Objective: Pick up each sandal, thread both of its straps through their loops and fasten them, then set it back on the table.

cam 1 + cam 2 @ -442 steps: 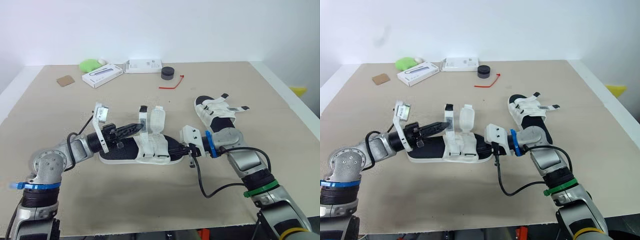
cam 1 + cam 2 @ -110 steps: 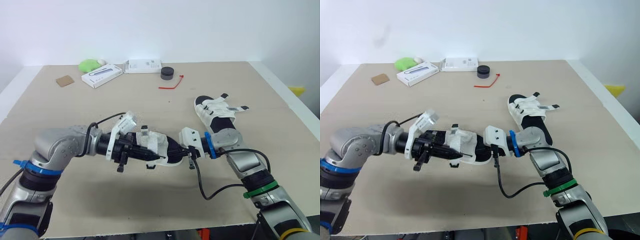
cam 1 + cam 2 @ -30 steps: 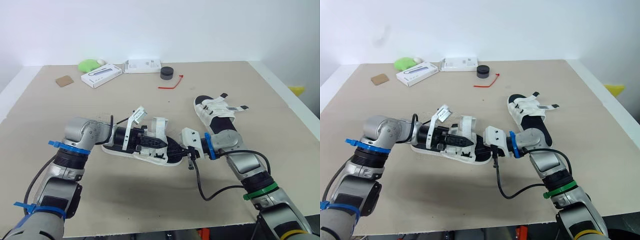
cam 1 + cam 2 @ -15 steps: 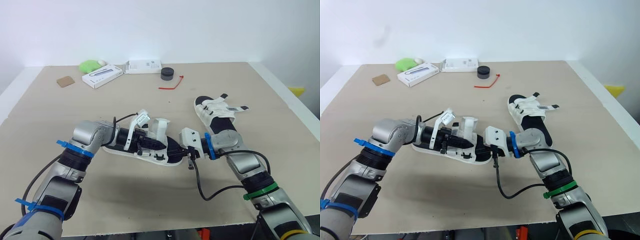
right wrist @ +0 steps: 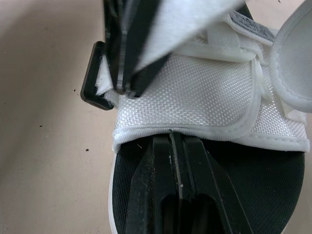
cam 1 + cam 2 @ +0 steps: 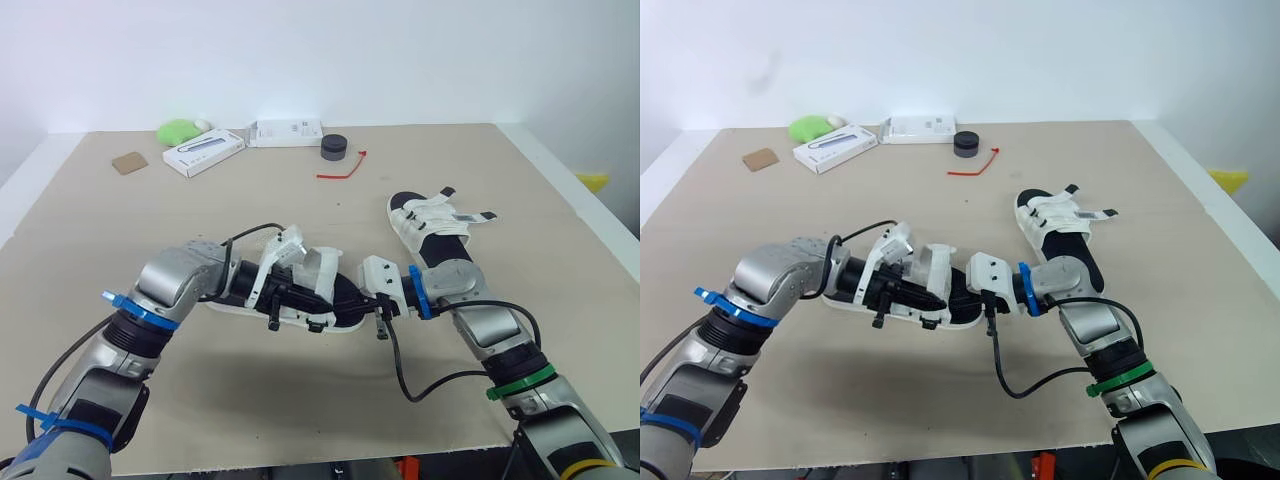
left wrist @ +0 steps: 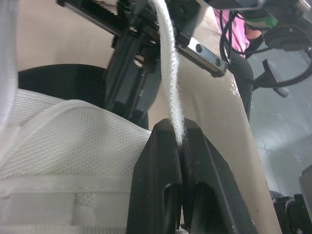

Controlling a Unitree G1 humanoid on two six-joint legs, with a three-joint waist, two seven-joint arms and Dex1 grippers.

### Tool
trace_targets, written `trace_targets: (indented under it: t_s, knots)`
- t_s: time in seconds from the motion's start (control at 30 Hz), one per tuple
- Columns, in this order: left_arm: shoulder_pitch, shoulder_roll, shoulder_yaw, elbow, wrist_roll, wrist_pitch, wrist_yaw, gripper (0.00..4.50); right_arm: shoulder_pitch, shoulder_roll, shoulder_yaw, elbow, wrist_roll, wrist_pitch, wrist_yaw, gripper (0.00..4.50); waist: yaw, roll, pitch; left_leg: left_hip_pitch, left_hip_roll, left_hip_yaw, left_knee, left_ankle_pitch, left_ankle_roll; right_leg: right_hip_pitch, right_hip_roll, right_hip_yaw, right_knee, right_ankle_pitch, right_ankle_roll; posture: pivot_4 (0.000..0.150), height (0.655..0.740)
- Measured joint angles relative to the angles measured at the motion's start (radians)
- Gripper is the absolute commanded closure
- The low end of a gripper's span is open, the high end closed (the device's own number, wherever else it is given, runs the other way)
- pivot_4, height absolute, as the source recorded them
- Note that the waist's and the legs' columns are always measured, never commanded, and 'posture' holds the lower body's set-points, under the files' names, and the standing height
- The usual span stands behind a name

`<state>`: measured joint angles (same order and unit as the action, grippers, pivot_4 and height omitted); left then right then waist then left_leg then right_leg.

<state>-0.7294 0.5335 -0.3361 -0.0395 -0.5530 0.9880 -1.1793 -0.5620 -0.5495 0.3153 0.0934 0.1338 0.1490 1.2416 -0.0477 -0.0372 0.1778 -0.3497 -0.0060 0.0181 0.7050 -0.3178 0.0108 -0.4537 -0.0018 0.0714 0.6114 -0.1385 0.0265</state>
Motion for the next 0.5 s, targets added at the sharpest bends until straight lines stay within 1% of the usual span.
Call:
trace_targets:
  t_s: [0.13, 0.23, 0.3, 0.37, 0.4, 0.43, 0.5]
  knots:
    - [0.030, -0.001, 0.013, -0.033, -0.002, 0.002, 0.029, 4.47, -0.002, 0.000, 0.000, 0.000, -0.001, -0.001, 0.000, 4.50, 0.001, 0.000, 0.000, 0.002, 0.000, 0.000, 0.000, 0.000, 0.000, 0.000, 0.000, 0.000, 0.000, 0.000, 0.000, 0.150, 0.7400]
    - [0.040, -0.017, 0.040, -0.035, -0.014, 0.012, 0.059, 3.65, -0.002, 0.000, 0.000, 0.002, -0.003, -0.001, -0.001, 4.50, 0.001, 0.000, 0.000, 0.002, 0.000, 0.000, 0.000, 0.000, 0.000, 0.000, -0.001, 0.000, 0.000, 0.000, 0.000, 0.150, 0.7400]
    - [0.040, -0.024, 0.060, -0.041, -0.034, 0.025, 0.063, 2.76, -0.002, 0.000, 0.000, 0.008, -0.004, -0.001, -0.001, 4.50, 0.001, 0.000, 0.000, 0.002, 0.000, 0.000, 0.000, 0.000, 0.000, 0.000, -0.001, 0.000, 0.000, 0.000, 0.000, 0.150, 0.7400]
    - [0.038, -0.022, 0.065, -0.053, -0.045, 0.025, 0.059, 1.78, -0.002, 0.000, 0.000, 0.009, -0.004, -0.001, -0.001, 4.50, 0.001, 0.000, 0.000, 0.002, 0.000, 0.000, 0.000, 0.000, 0.000, 0.000, -0.001, 0.000, 0.000, 0.000, 0.000, 0.150, 0.7400]
    - [0.036, -0.020, 0.065, -0.054, -0.045, 0.022, 0.058, 1.41, -0.002, 0.000, 0.000, 0.009, -0.004, -0.002, -0.001, 4.50, 0.001, 0.000, 0.000, 0.002, 0.000, 0.000, 0.000, 0.000, 0.000, 0.000, -0.001, 0.000, 0.000, 0.000, 0.000, 0.150, 0.7400]
    - [0.033, -0.018, 0.065, -0.054, -0.044, 0.019, 0.057, 0.92, -0.002, 0.000, 0.000, 0.009, -0.004, -0.002, -0.001, 4.50, 0.001, 0.000, 0.000, 0.002, 0.000, 0.000, 0.000, 0.000, 0.000, 0.000, -0.001, 0.000, 0.000, 0.000, 0.000, 0.150, 0.7400]
    - [0.025, -0.017, 0.065, -0.049, -0.042, 0.012, 0.060, 0.92, -0.002, 0.000, 0.000, 0.009, -0.004, -0.004, -0.001, 4.50, 0.001, 0.000, 0.000, 0.002, 0.000, 0.000, 0.000, 0.000, 0.000, 0.000, 0.000, 0.000, 0.000, 0.000, 0.000, 0.150, 0.7400]
